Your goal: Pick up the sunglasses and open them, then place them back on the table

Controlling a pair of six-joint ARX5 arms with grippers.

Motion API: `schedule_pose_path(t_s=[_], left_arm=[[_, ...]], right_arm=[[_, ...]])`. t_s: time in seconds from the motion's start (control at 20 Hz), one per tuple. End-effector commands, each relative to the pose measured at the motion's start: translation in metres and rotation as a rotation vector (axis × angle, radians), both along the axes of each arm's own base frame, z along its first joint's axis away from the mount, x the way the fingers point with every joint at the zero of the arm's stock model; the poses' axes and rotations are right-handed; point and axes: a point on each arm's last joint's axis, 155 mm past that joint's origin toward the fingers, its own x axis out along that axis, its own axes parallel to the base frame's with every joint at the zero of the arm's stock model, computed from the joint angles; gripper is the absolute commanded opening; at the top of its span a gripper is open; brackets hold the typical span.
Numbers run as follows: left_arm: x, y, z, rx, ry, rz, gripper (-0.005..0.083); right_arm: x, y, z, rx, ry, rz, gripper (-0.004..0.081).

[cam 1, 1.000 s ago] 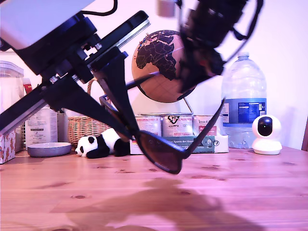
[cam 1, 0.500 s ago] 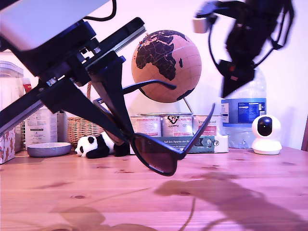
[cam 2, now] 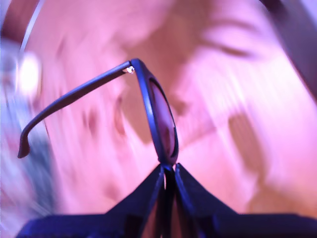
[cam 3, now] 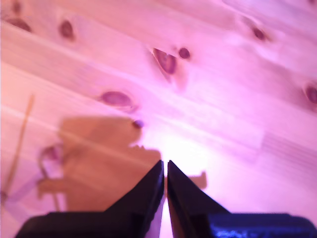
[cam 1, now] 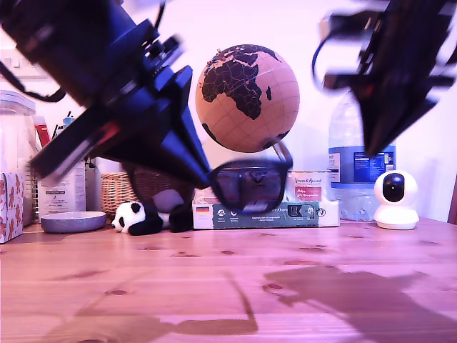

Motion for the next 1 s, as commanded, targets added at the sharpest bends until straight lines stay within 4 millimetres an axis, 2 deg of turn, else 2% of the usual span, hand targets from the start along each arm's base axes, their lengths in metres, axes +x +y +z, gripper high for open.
schedule_pose_path(t_s=[0.0,0.15,0.25,0.3,0.35,0.5,0.7,0.95], left_arm=[[0.004,-0.016,0.027,-0.082,0.007,0.031,-0.0022],[0.007,-0.023,0.045,-0.242,0.241,0.279,-0.0022],[0.015,-0.026,0.047,-0.251,0.31,0.38,-0.0022],[0.019,-0.027,0.045,-0.288,0.399,0.501,-0.0022],[0.022,-0.029,0.041,-0.253,0.404,0.516,-0.0022],[0.033,-0.029,0.028,-0.259,0.517,0.749,-0.0022],[0.049,-0.025,0.0,-0.206,0.526,0.935,-0.0022],[0.054,-0.042,-0.031,-0.199,0.52,0.964,-0.0022]], right_arm=[[-0.008,-0.002,0.023,0.051,-0.047,-0.029,-0.0011],[-0.023,-0.009,0.052,0.109,-0.088,-0.073,-0.001],[-0.036,-0.013,0.067,0.145,-0.091,-0.099,-0.0002],[-0.043,-0.014,0.072,0.173,-0.08,-0.114,0.0007],[-0.05,-0.016,0.079,0.192,-0.084,-0.121,0.0007],[-0.063,-0.022,0.105,0.247,-0.161,-0.132,0.0008],[-0.084,-0.032,0.136,0.307,-0.265,-0.127,0.0007],[-0.1,-0.042,0.143,0.31,-0.289,-0.127,0.0007]])
